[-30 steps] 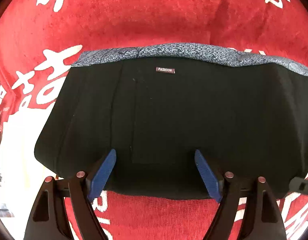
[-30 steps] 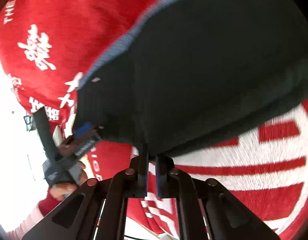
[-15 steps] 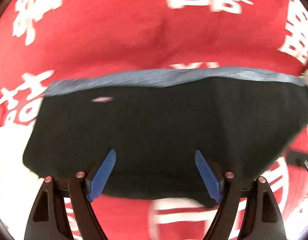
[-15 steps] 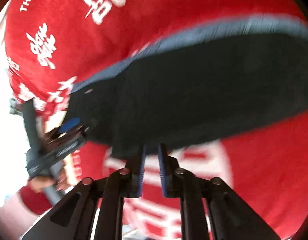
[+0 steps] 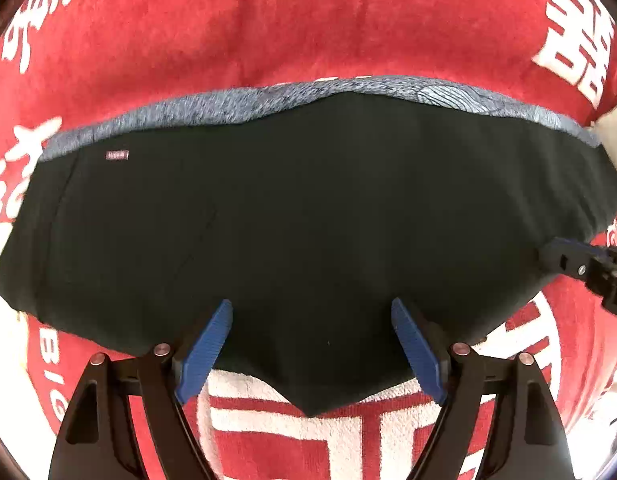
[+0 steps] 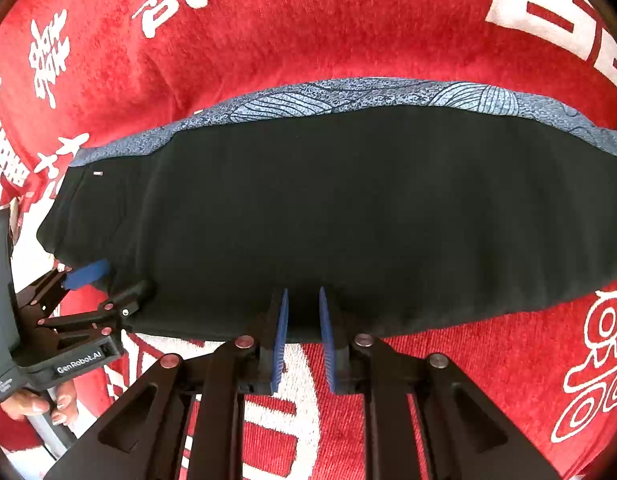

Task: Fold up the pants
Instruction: 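Smooth the folded trousers flat with both open grippers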

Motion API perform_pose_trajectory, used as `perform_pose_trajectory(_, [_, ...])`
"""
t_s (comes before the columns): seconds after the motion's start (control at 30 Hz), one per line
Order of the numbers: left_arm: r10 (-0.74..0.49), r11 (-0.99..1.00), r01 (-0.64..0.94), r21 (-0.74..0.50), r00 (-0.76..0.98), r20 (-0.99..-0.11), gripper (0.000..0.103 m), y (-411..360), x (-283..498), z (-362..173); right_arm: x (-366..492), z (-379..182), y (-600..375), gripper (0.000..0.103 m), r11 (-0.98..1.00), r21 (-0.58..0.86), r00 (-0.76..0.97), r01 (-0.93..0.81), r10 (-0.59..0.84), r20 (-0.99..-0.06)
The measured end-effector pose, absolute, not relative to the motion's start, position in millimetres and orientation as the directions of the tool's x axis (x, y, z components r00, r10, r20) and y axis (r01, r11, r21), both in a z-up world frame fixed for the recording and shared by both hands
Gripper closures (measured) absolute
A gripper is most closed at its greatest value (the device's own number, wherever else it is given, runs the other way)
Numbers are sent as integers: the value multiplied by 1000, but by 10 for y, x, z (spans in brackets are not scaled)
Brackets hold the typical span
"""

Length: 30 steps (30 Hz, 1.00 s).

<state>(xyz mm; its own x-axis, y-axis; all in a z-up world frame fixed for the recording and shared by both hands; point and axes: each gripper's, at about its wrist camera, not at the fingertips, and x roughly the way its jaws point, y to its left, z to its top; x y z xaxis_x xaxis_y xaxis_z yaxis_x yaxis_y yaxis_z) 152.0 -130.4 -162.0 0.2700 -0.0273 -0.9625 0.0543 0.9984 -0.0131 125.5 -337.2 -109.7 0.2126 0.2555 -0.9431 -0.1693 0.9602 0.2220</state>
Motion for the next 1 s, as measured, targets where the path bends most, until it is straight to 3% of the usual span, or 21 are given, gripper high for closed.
perform_pose_trajectory(0.2, [-32, 999, 22, -28, 269, -963, 20, -1269, 1746, -1431, 1285, -955, -3511, 85, 944, 303, 178, -130, 322, -930])
perform_pose_trajectory(0.23, [-27, 1000, -1, -29, 297, -955, 20, -1226, 1872, -1367, 1307, -900, -3539, 80, 947, 296, 200, -127, 317, -927])
perform_pose_trajectory(0.27, [-19, 999, -19, -26, 314, -949, 20, -1192, 1983, -1336, 1342, -855, -3563, 61, 953, 275, 223, -127, 298, -928])
perform_pose_trajectory(0.33, [12, 997, -73, -13, 331, -943, 20, -1105, 2221, -1328, 1468, -808, -3590, 39, 965, 229, 260, -124, 255, -931])
perform_pose_trajectory(0.43, [23, 983, -180, -36, 316, -949, 20, -970, 2618, -1478, 1707, -832, -3539, 39, 973, 192, 272, -130, 221, -937])
perform_pose_trajectory(0.63, [109, 952, -303, 29, 249, -962, 20, -791, 3026, -1894, 1899, -1067, -3590, 39, 984, 129, 220, -121, 154, -963])
perform_pose_trajectory(0.83, [169, 956, -275, 99, 245, -955, 20, -853, 3123, -1917, 2040, -935, -3753, 40, 986, 134, 307, -96, 157, -939])
perform_pose_trajectory(0.97, [181, 960, -256, 110, 271, -946, 20, -904, 3030, -1914, 2432, -1145, -3806, 58, 989, 119, 262, -91, 139, -955])
perform_pose_trajectory(1.0, [183, 962, -249, 114, 273, -944, 20, -916, 2987, -1917, 2499, -1227, -3886, 58, 988, 126, 265, -91, 146, -953])
